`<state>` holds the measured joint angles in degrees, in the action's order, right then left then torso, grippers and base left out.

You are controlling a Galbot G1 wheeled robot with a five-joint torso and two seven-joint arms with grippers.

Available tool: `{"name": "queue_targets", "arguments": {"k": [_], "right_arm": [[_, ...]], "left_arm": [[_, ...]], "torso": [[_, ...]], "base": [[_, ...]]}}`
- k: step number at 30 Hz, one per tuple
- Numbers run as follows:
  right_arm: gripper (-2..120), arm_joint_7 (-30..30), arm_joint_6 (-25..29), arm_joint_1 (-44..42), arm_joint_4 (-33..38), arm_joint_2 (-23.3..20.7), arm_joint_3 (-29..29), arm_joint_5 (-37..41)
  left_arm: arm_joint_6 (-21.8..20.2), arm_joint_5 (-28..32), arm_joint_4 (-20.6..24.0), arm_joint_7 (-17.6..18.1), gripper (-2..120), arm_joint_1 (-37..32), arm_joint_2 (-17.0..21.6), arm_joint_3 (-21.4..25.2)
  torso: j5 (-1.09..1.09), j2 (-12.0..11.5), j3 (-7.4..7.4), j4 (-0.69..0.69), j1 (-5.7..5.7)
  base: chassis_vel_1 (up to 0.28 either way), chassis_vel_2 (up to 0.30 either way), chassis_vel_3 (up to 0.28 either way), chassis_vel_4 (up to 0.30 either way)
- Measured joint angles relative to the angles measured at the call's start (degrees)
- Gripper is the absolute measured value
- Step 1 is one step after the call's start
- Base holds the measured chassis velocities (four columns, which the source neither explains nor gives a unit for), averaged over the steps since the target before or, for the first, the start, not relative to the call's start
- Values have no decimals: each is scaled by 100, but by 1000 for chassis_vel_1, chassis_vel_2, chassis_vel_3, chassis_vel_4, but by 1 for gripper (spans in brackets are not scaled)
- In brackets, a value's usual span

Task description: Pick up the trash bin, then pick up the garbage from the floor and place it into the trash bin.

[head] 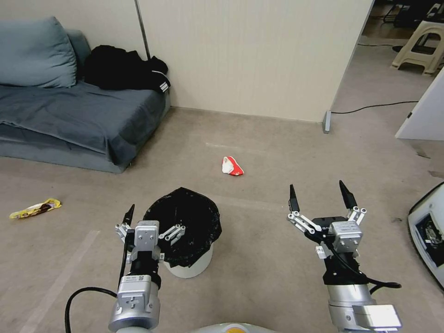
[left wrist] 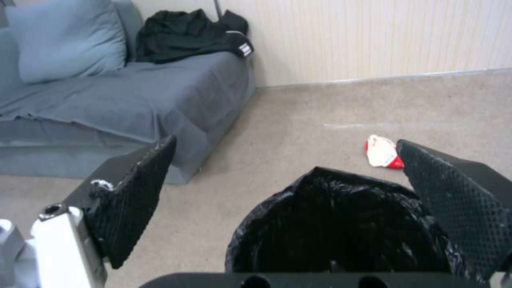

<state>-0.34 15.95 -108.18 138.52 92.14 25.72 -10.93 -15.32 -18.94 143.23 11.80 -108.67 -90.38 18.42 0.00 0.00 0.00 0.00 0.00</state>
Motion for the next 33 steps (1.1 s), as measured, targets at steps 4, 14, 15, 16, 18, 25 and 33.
{"name": "queue_targets", "arguments": {"k": [4,14,15,16,18,25,33], "right_arm": [[100,-3,28,-1,-1,0,11,-56],[100,-120,48,45,-127,-17,-53,-159],[100,-132,51,46,-131,-23,-53,-153],[100,-132,51,46,-131,-23,-53,-153],[100,-143,52,45,-130,-26,-51,-145],[100,-170,63,43,-140,-47,-49,-148],[100,-195,88,38,-166,-76,-46,-150]], "left_arm": [[-241,370,0,14,100,251,2,223],[-1031,1965,-638,508,100,1196,91,1027],[-1105,2045,-765,534,100,1298,99,1092],[-1105,2045,-765,534,100,1298,99,1092],[-1224,2171,-1003,583,100,1454,106,1182],[-1574,2567,-1524,632,100,1660,116,1255],[-2201,3011,-1849,633,100,1755,112,1218]], "torso": [[0,0,0,0,0],[0,0,0,0,0],[0,0,0,0,0],[0,0,0,0,0],[0,0,0,0,0],[0,0,0,0,0],[0,0,0,-1,0]], "base": [[0,0,0,0],[0,0,0,0],[0,0,0,0],[0,0,0,0],[0,0,0,0],[0,0,0,0],[0,0,0,0]]}}
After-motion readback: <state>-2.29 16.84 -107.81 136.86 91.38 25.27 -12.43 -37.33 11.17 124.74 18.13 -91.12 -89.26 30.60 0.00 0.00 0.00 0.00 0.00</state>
